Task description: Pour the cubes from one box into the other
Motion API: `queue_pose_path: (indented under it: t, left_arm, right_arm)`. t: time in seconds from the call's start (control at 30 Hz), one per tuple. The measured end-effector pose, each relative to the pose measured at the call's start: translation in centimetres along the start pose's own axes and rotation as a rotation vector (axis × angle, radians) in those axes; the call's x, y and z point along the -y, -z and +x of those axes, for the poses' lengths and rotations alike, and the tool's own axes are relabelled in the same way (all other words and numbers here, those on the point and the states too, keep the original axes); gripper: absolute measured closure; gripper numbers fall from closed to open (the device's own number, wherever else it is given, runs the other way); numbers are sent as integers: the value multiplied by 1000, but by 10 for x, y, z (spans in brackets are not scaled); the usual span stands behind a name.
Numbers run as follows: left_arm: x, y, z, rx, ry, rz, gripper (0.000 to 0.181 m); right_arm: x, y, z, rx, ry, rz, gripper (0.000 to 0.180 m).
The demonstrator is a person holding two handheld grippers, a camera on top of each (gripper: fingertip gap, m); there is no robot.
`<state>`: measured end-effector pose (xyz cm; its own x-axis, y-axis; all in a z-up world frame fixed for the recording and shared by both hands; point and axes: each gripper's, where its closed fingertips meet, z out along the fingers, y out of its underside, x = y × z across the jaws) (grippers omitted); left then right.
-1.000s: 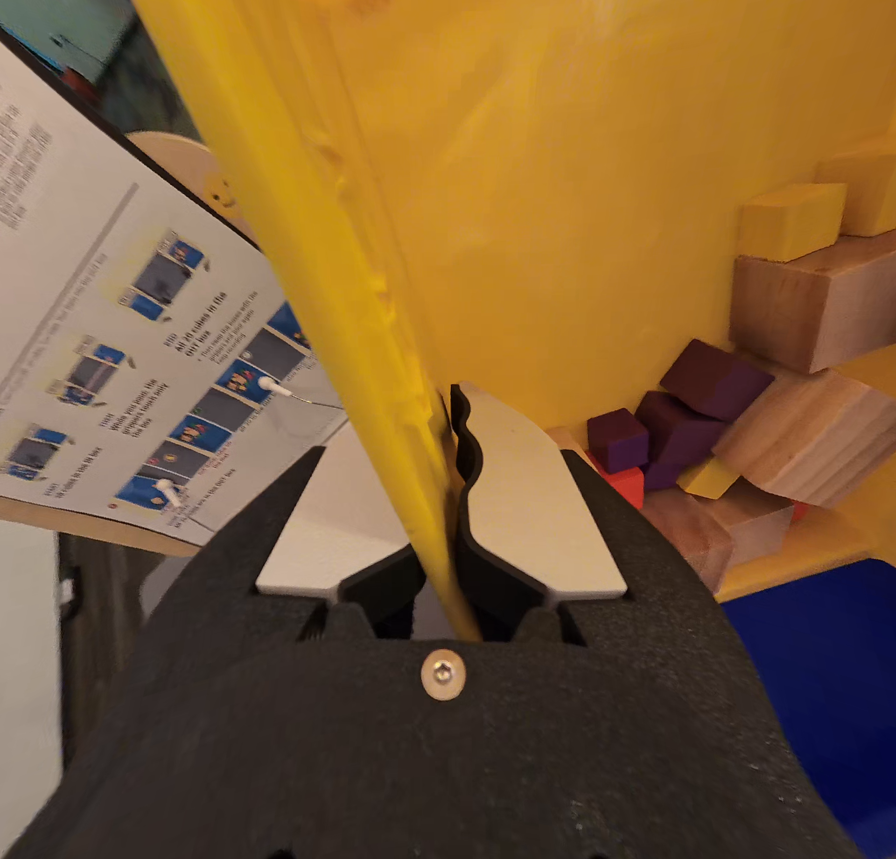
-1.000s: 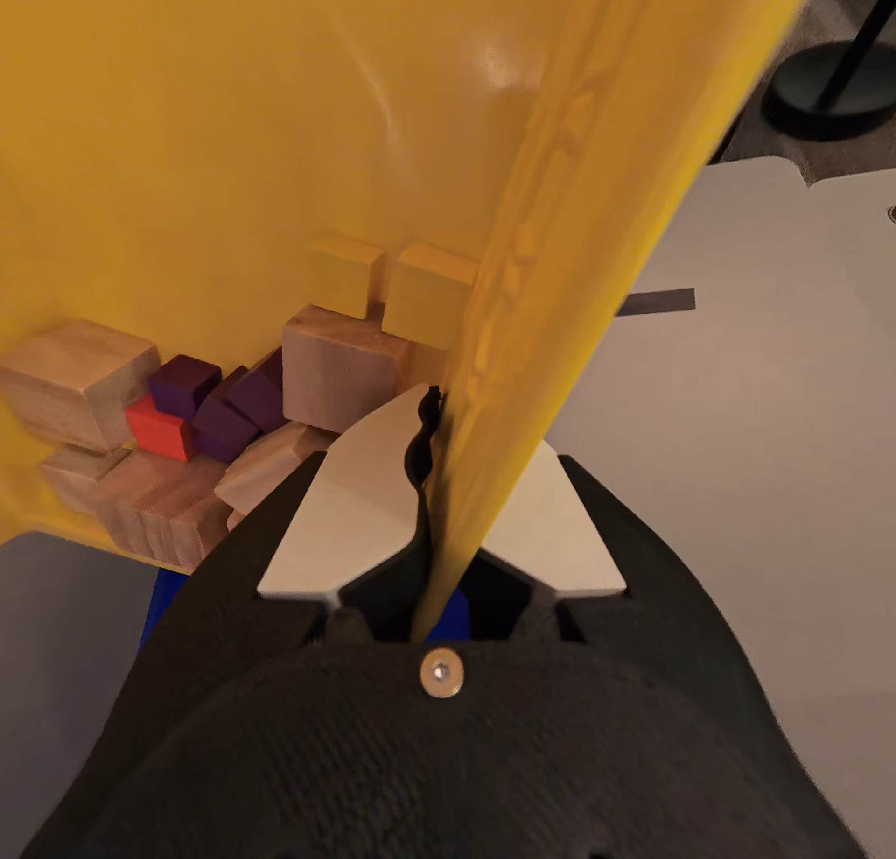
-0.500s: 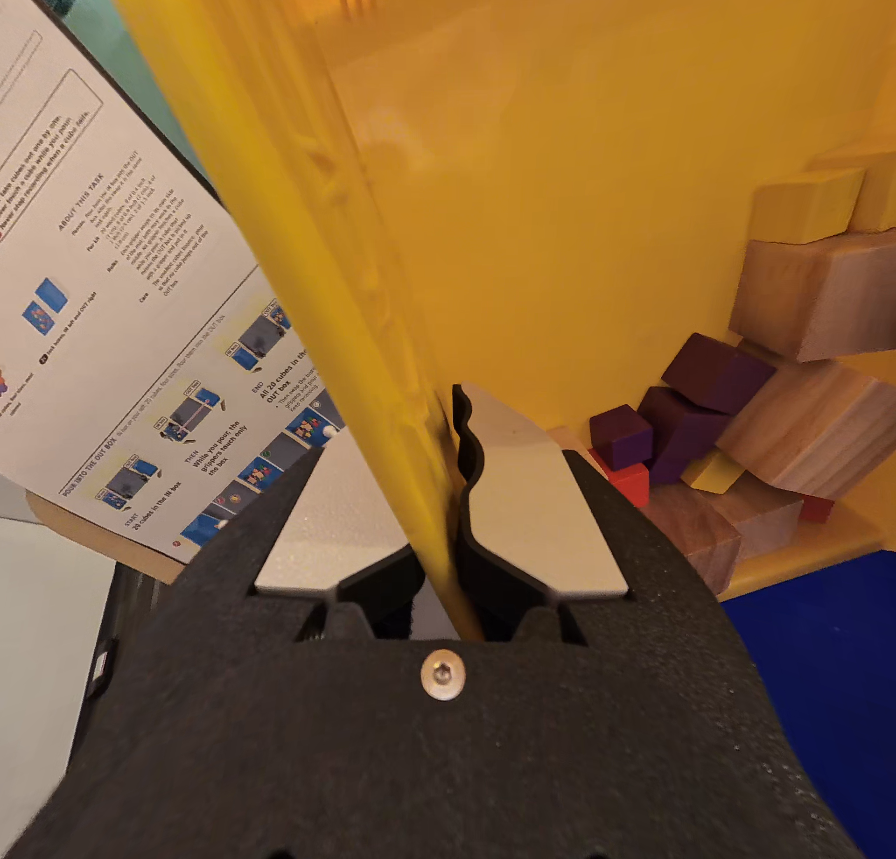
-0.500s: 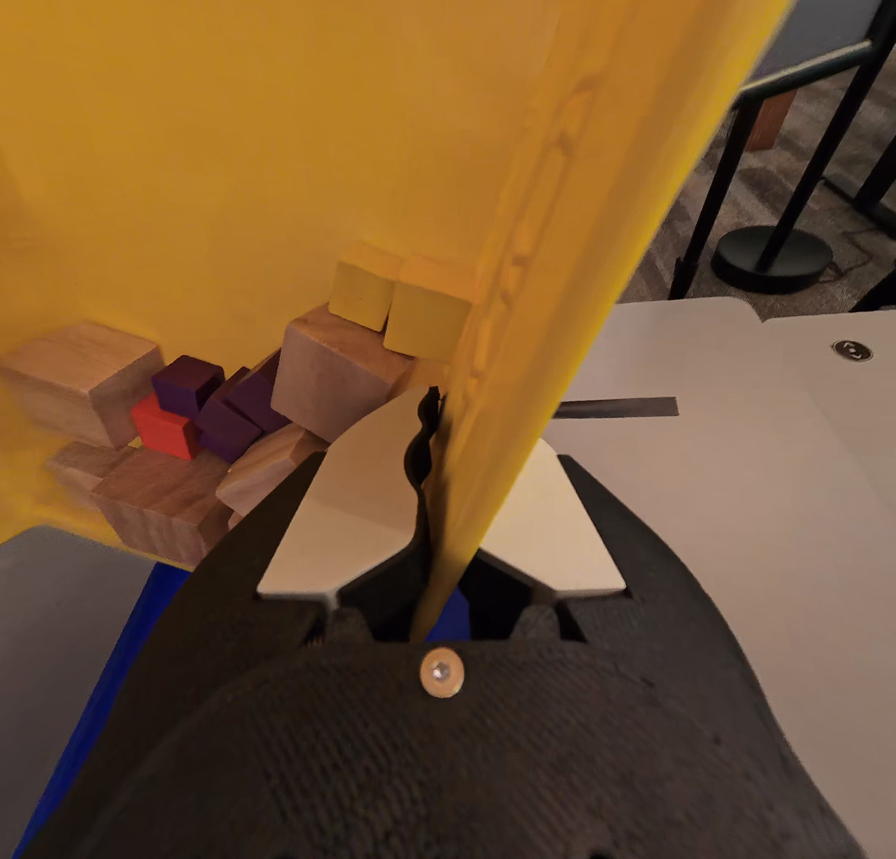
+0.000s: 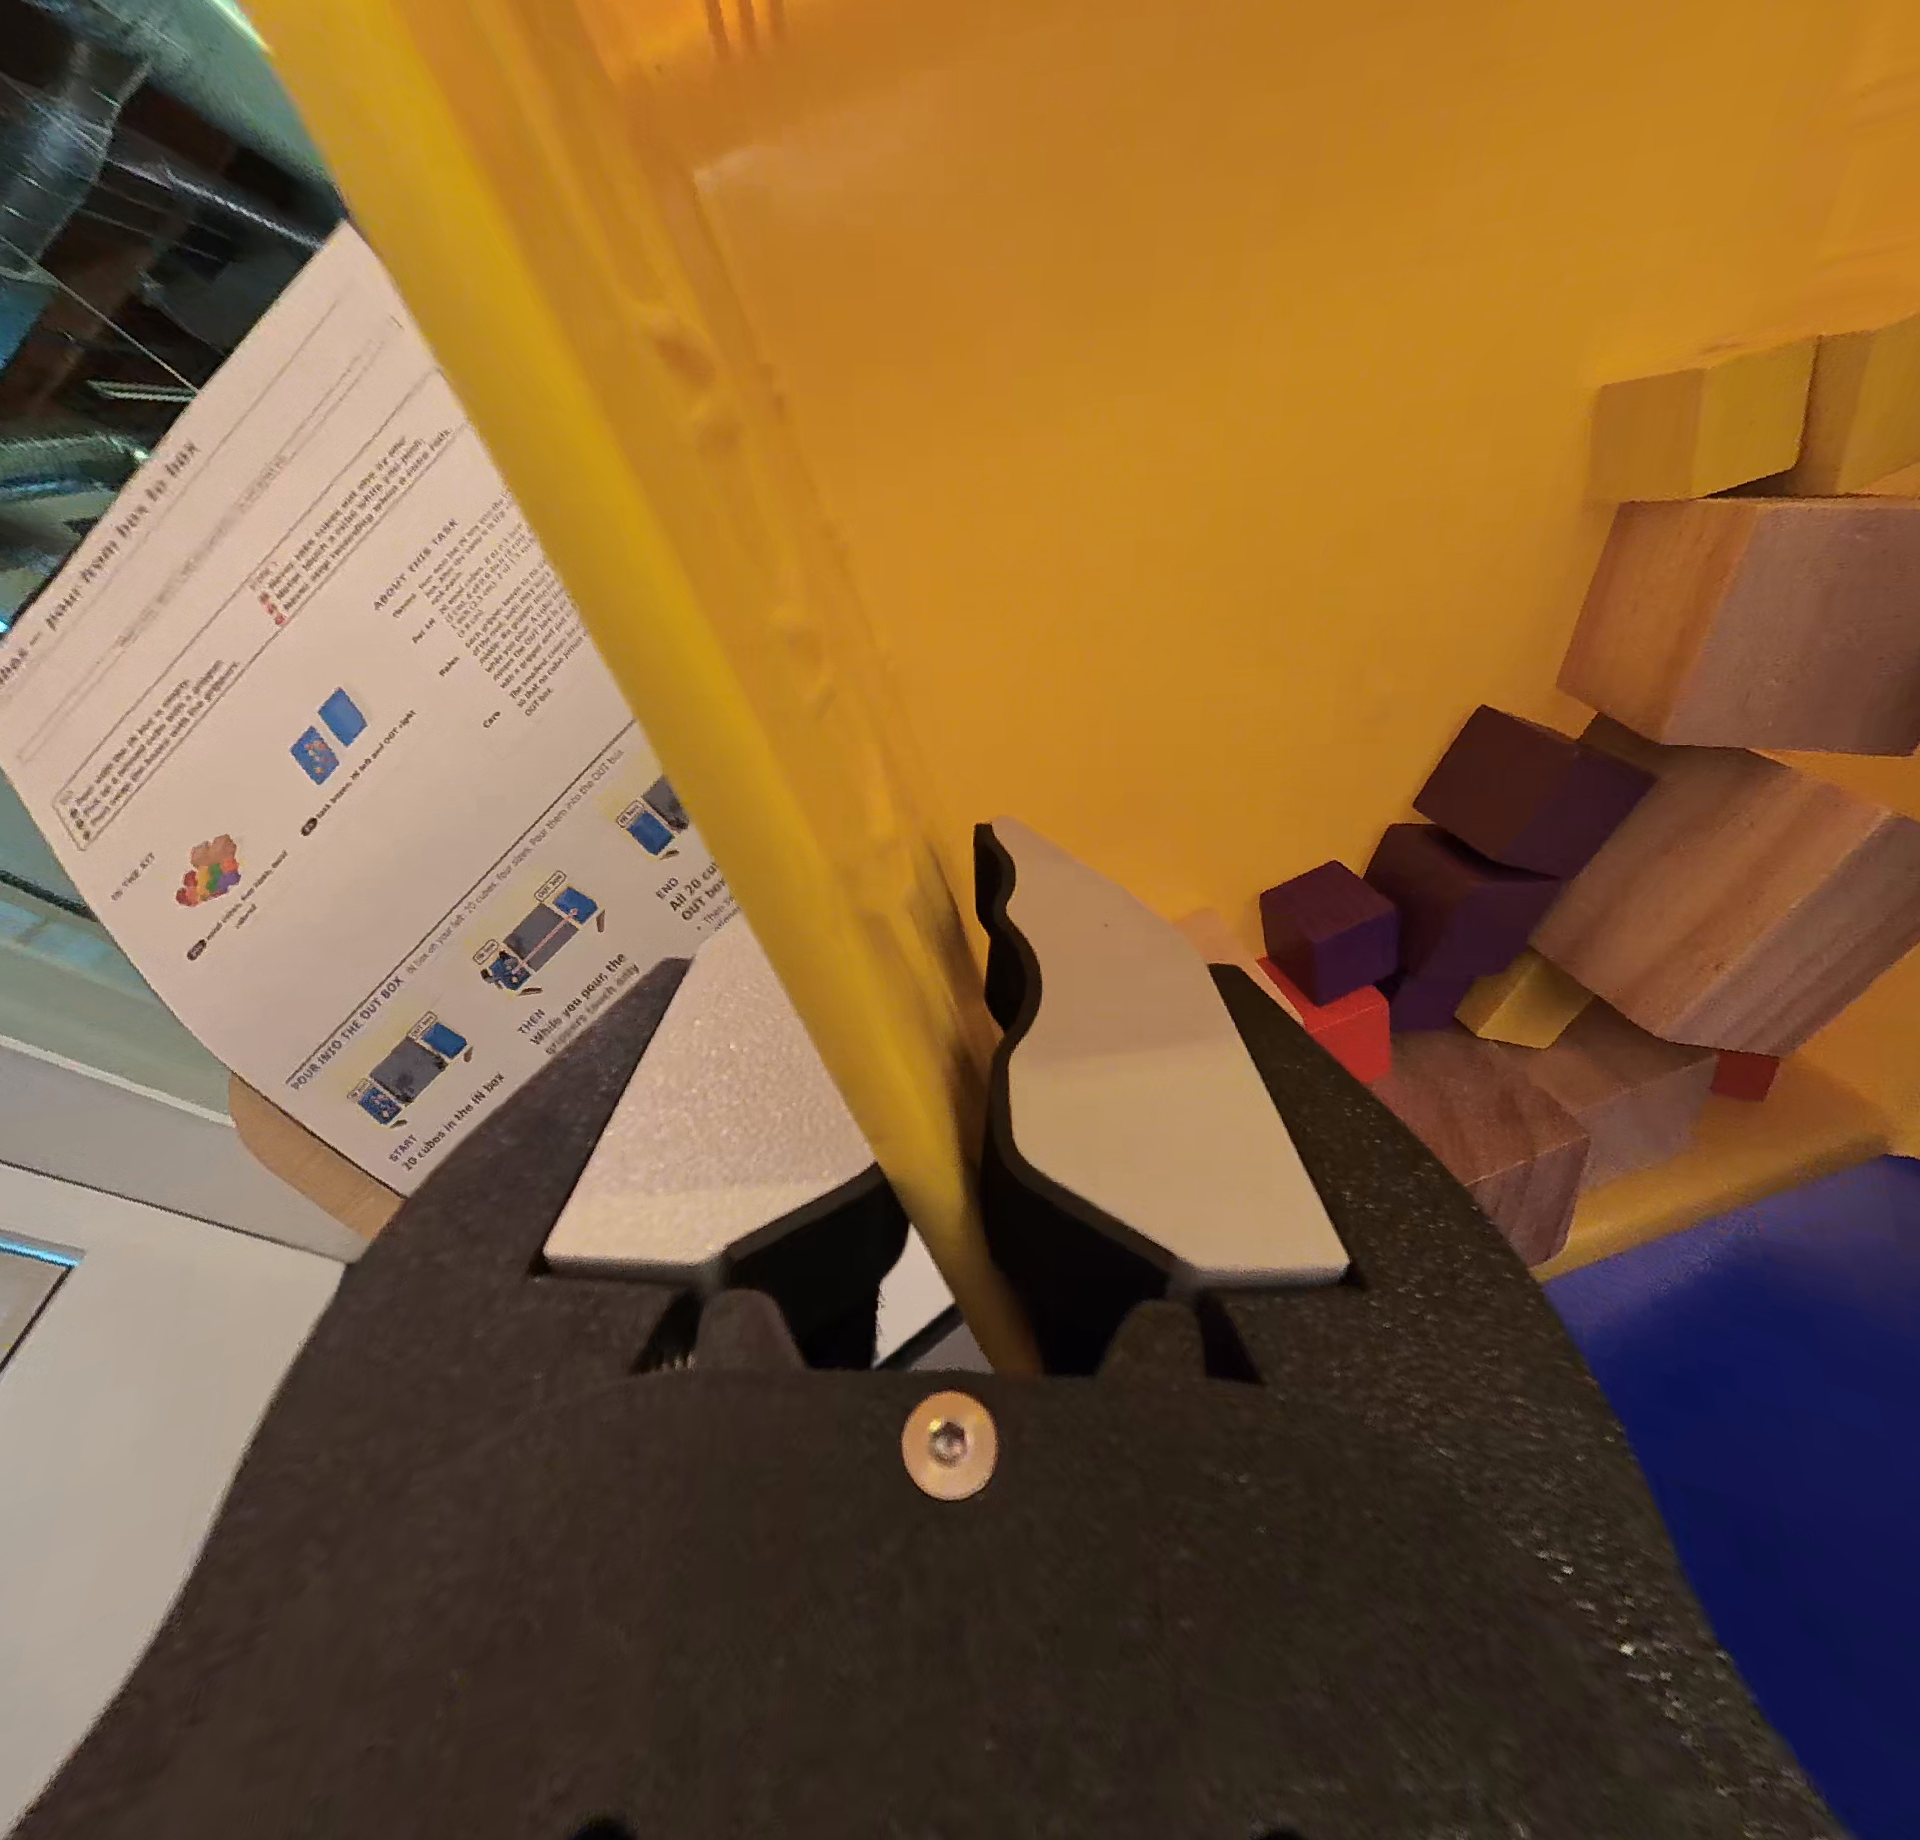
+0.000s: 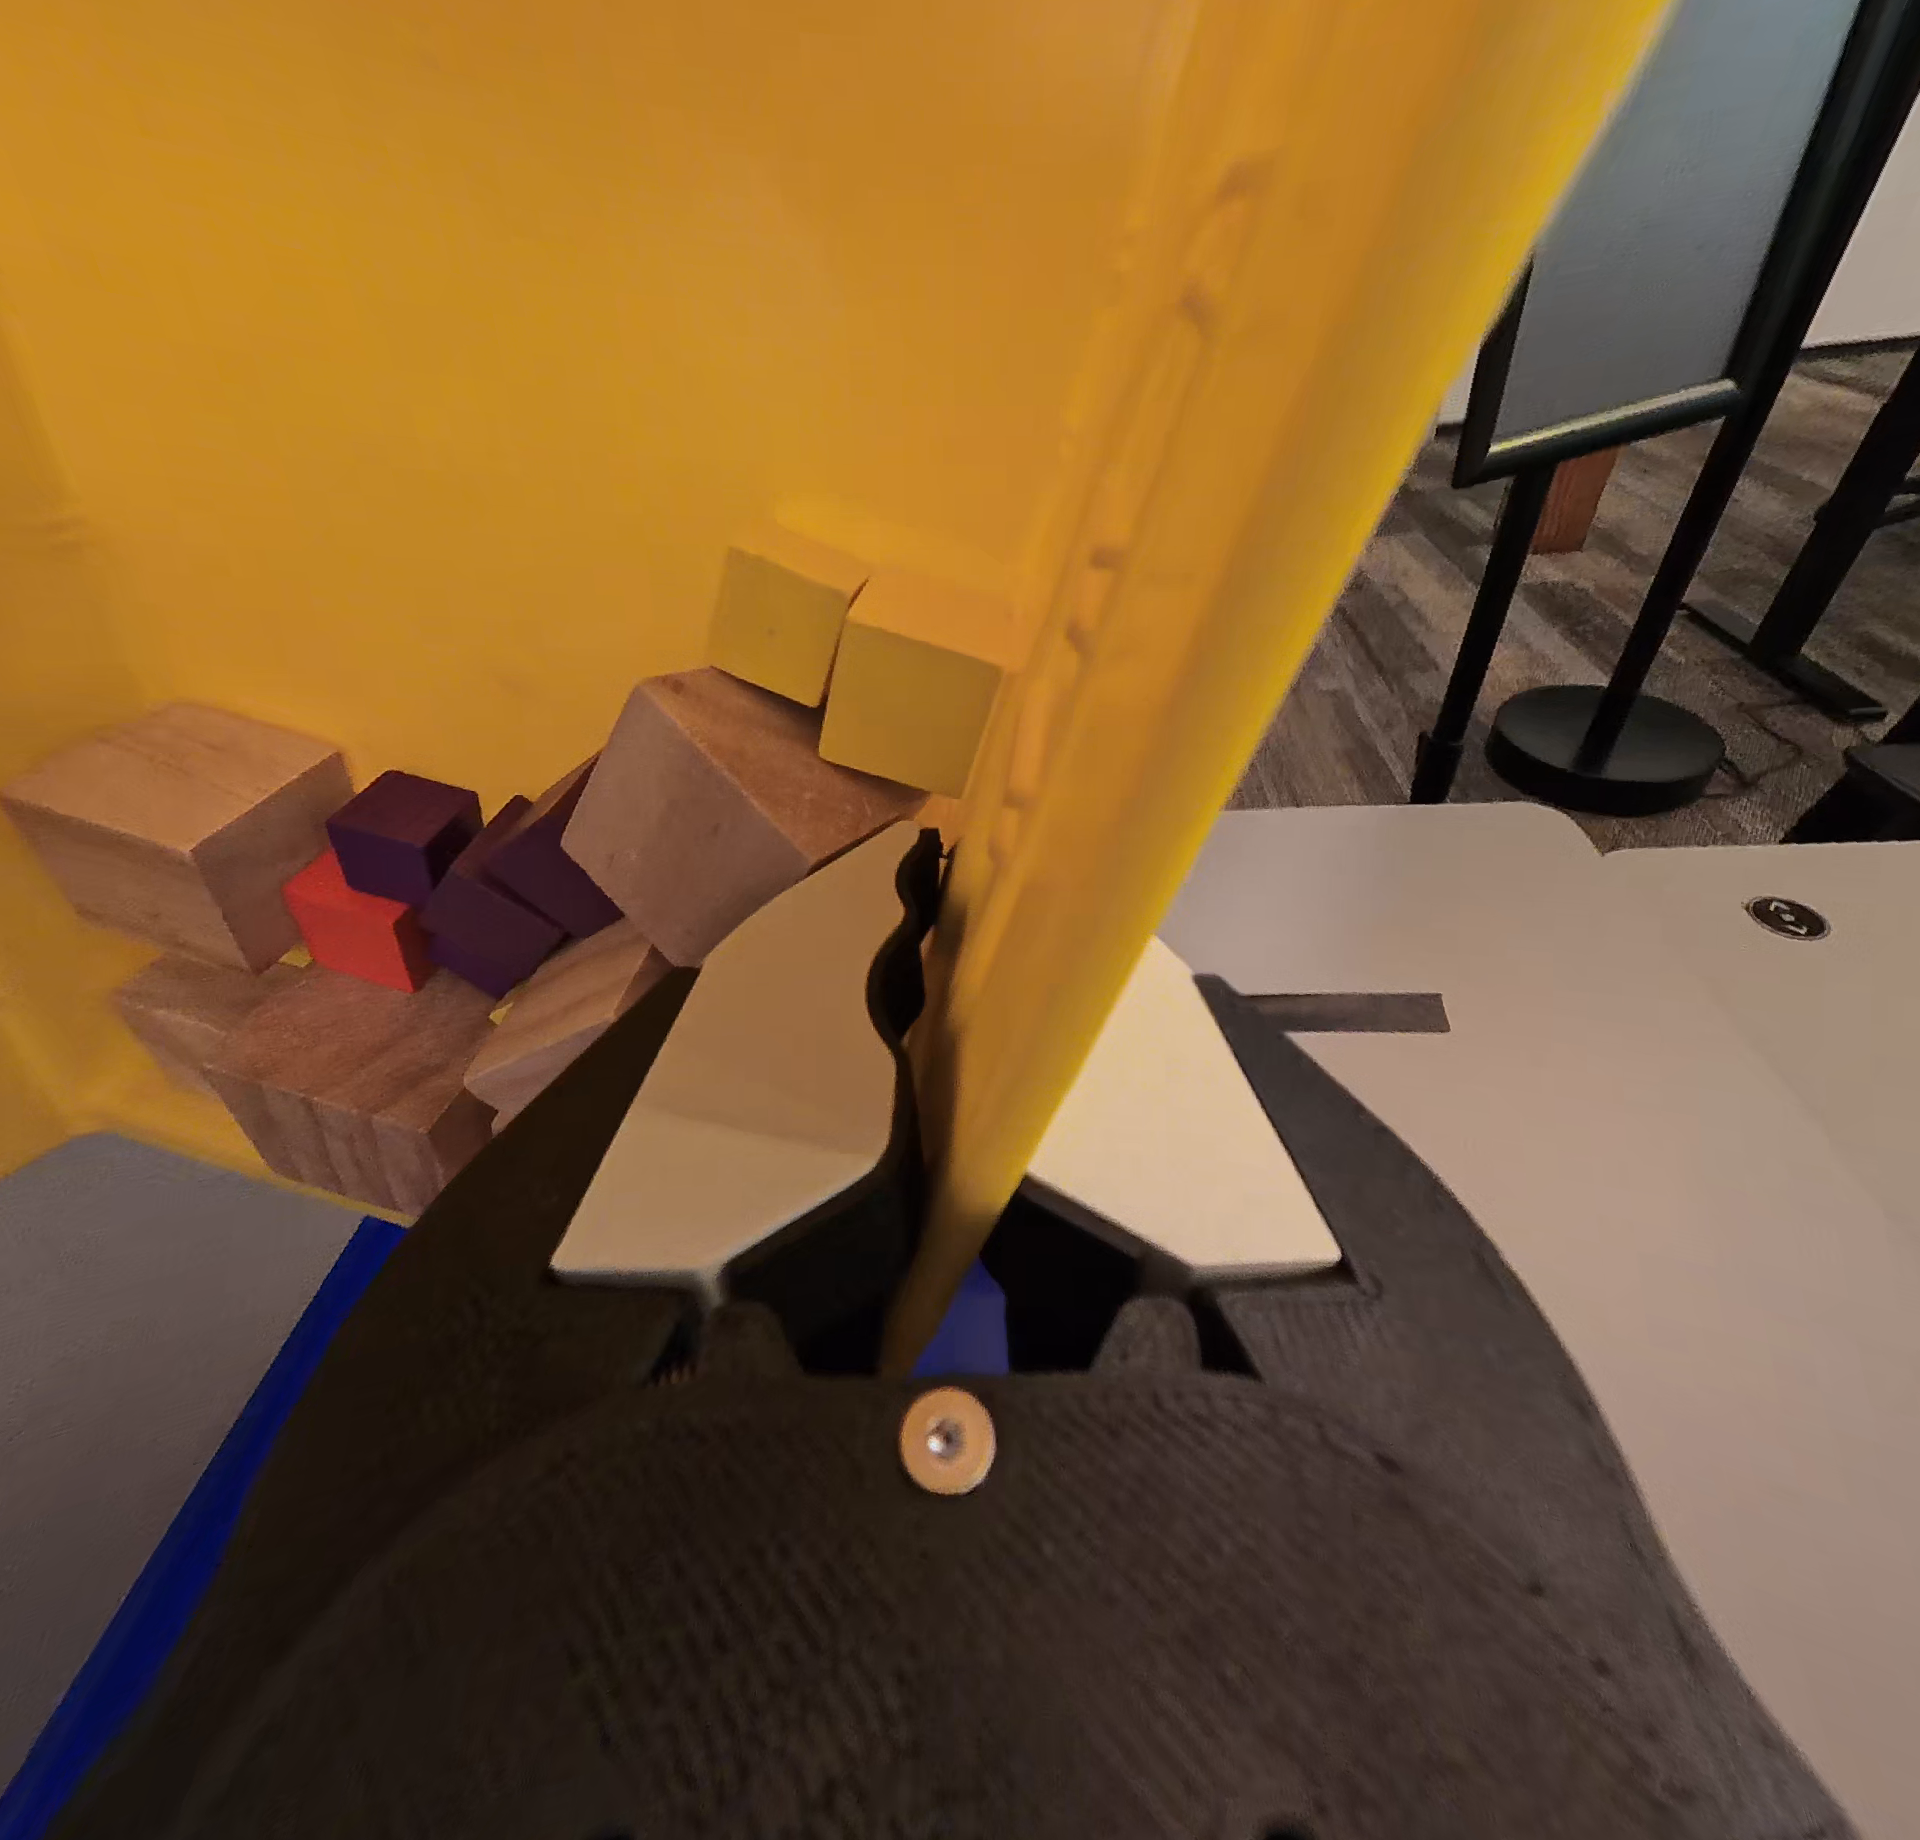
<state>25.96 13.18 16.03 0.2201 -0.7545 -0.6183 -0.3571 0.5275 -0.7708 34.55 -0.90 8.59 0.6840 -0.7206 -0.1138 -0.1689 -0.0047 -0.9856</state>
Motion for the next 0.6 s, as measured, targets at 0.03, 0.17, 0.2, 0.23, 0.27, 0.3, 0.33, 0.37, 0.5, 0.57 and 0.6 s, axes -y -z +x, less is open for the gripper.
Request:
queue_pose_path:
  t: [0.03,0.17,0.2,0.23,0.27,0.3,0.33,0.37,0.5,0.57,0.6]
  left_arm:
    - [1,1,-1,8,-4,14,173]
    - [3,3,-2,22,-8,36,173]
    - [2,1,-2,18,-8,30,173]
    - [0,0,-1,16,-10,21,173]
    - [0,1,-1,18,-5,21,173]
    - [1,2,-1,16,2,29,173]
    - [1,2,1,10,2,30,173]
    - [0,1,2,9,-9,18,172]
    - [-2,-5,8,1,-7,-4,172]
    - [3,-5,10,7,-24,3,172]
    - [4,-5,11,13,-38,-2,172]
  right_arm:
    - [1,0,0,0,-2,17,178]
    - [3,1,-1,2,-2,50,178]
    - [2,0,-1,2,-6,46,178]
    - [0,-2,-1,2,-11,39,178]
    - [0,-1,-1,0,-3,36,178]
    - [2,-1,-1,-3,14,40,178]
    - [2,-1,0,1,6,44,178]
    - [0,-2,1,12,-27,39,178]
    - [-6,-5,6,4,-43,14,178]
    - [-6,-5,9,5,-64,26,179]
    - [-7,-5,11,7,-76,24,178]
